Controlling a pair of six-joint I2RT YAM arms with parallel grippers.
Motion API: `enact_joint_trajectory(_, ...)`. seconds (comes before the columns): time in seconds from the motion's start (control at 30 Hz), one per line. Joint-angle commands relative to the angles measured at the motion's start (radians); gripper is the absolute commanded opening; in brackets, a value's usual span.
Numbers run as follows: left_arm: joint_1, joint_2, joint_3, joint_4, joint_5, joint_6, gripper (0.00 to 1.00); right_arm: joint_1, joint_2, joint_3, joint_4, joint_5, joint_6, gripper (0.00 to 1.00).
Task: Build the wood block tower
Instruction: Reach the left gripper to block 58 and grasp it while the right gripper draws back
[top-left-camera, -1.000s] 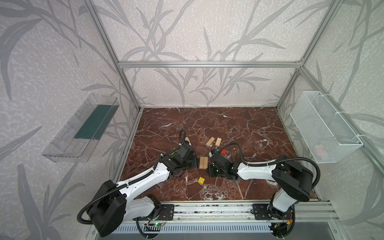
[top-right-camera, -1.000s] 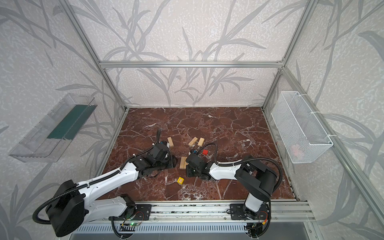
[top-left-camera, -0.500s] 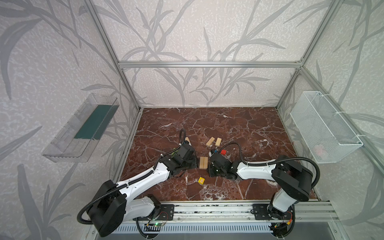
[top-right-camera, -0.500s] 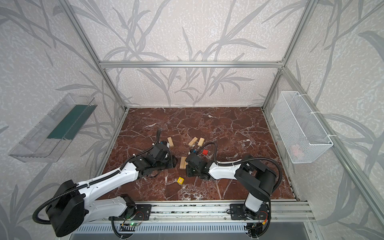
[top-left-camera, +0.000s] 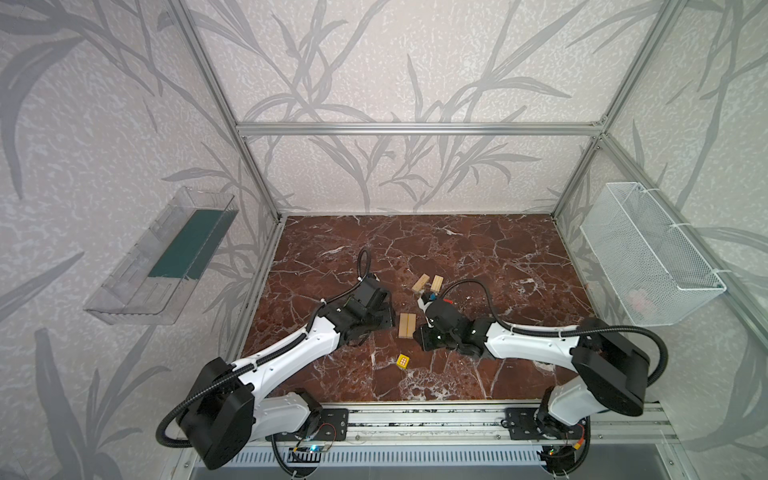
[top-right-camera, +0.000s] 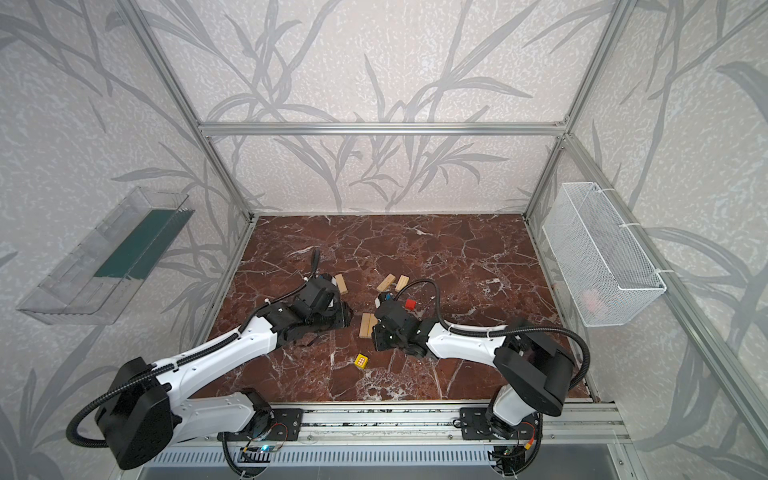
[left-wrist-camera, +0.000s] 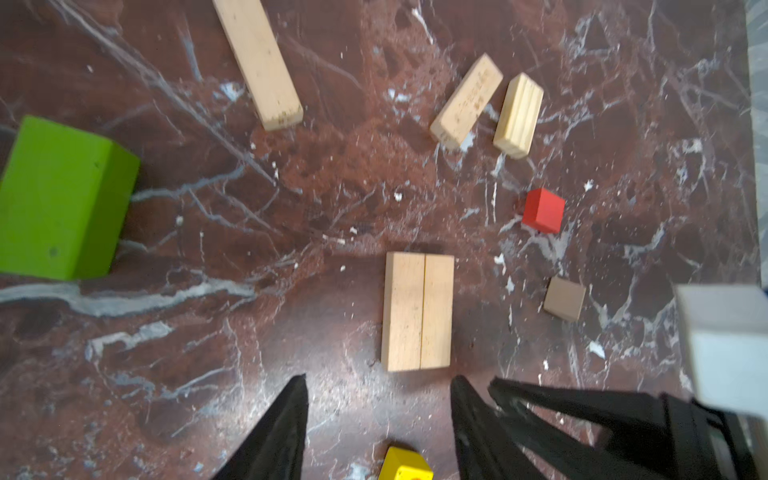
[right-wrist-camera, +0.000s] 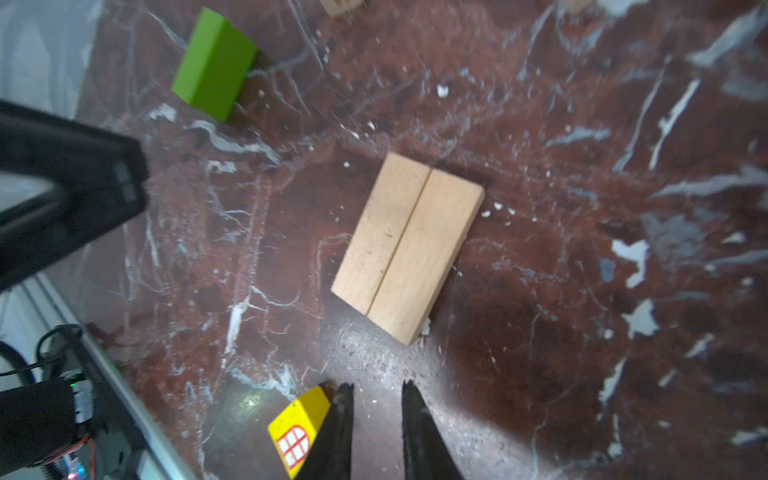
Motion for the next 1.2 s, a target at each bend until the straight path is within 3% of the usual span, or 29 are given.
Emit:
enact_joint_trajectory(0.0,0.032,0.073,0.084,-0.062,-0.055,0.04,0.56,-0.054,-0.086,0.003,-0.08,-0.017,-0.124,0.27)
enact_joint_trajectory(0.23,0.102,0.285,0.254,-0.099,-0.104,0.032,0.6,-0.225,-0.125,-0.031,-0.032,-0.207,-0.29,0.36)
enact_joint_trajectory(0.5,0.144,0.553,0.514,-0.282,-0.205,0.011,0.62,-0.243,-0.11,-0.056,0.068,-0.201,-0.479,0.48)
enact_joint_trajectory(0.8,0.193,0.657,0.57,-0.257,-0.18,-0.007,0.62,-0.245,-0.086,-0.12,0.196,-0.151,-0.472,0.58)
enact_joint_trajectory(1.17,0.212,0.764,0.65,-0.235,-0.146,0.003,0.55,-0.244,-0.086,-0.127,0.218,-0.136,-0.46,0.66)
